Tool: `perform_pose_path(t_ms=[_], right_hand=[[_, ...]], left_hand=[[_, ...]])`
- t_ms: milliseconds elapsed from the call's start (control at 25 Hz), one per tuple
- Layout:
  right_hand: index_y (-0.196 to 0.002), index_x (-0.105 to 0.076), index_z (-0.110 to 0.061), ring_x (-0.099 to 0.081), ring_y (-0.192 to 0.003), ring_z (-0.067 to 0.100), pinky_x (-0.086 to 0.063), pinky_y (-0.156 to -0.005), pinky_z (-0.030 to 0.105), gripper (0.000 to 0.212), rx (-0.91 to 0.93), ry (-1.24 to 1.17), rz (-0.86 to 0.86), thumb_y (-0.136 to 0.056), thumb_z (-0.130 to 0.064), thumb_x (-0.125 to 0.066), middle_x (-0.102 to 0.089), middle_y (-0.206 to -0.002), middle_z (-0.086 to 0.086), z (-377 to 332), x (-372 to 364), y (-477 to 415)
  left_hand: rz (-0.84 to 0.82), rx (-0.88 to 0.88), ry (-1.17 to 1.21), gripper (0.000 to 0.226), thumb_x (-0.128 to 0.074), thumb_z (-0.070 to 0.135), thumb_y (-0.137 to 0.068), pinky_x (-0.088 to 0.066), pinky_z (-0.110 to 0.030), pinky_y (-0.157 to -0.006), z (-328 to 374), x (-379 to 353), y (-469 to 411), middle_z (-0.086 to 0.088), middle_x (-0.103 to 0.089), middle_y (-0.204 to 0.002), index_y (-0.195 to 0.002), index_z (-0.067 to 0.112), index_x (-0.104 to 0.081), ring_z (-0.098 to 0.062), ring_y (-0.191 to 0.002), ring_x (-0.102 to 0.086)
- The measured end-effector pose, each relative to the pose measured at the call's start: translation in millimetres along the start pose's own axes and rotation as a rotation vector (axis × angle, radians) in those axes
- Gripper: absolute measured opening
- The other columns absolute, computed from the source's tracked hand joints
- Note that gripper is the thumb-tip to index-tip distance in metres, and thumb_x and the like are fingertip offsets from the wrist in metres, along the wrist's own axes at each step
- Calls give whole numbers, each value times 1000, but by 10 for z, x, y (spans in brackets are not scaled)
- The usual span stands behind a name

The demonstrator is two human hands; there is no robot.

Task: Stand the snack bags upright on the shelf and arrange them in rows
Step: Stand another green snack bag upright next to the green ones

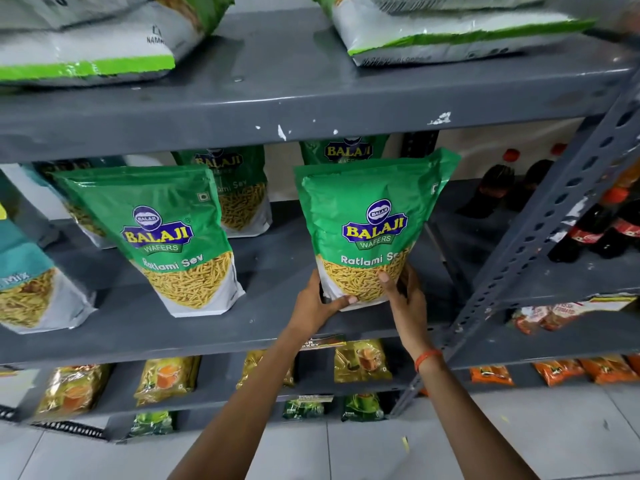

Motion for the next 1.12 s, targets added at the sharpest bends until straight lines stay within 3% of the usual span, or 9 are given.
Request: perform_pose_path(t_ms=[360,640,760,840,920,1000,1120], right_hand=[[-124,-53,-24,-62,-109,5,-52,-84,16,79,7,-5,5,-61,-70,-65,-65,-122,-2,-22,85,73],[-122,-51,-24,-61,-115,14,-51,-94,32,82,-17,4,-34,-59,-74,-65,-65,-122,1,-47,93,84],[-141,-30,-26,-35,-138,13,-34,-109,33,102,10,60,79,-59,-78,-61,-37,-151,5,-136,70,191],[-148,-15,-21,-18,-145,12,-23,-116,29,96,187,156,243,-74,-68,-55,-17,-158,4,-378,29,307],[-147,-16,-5,-17,-146,18,-22,-118,28,76,447,210,325,-90,-44,-48,-16,-156,13,-734,-122,411],[-142,-22,7,-20,-145,27,-23,-119,37,58,642,240,321,-95,-22,-43,-21,-152,20,-1049,-381,494],[-137,-28,8,-23,-143,26,-23,-118,36,47,783,241,242,-94,-6,-40,-26,-147,17,-1257,-878,557]], left_hand=[[-98,7,-26,74,-73,30,-76,-44,-22,-92,-9,-47,20,-2,-54,-136,-136,20,-32,-18,-120,-53],[-91,24,-44,78,-74,31,-75,-43,-24,-93,7,-75,34,-3,-52,-137,-137,19,-29,-20,-124,-51],[-101,-39,-19,96,-72,47,-71,-35,-38,-111,73,-43,86,3,-37,-147,-143,24,-13,-19,-136,-37],[-28,-140,-44,102,-61,58,-77,-18,-48,-119,161,21,156,16,-10,-157,-147,29,7,-14,-145,-15],[90,-274,-130,93,-46,58,-84,-3,-43,-121,345,121,290,18,10,-155,-146,25,15,-8,-145,1],[203,-410,-173,84,-38,56,-89,-1,-40,-121,578,261,439,6,11,-158,-147,20,11,-7,-146,3],[431,-545,-161,71,-33,44,-95,-8,-41,-121,737,646,585,2,2,-158,-149,11,0,-9,-147,-1]])
Point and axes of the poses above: each hand's wrist, its own y-axis away from the middle knuckle, its own x-axis out of the back of the hand, z = x × y, the point moved 5 cm from there along -y, towards the middle knuckle
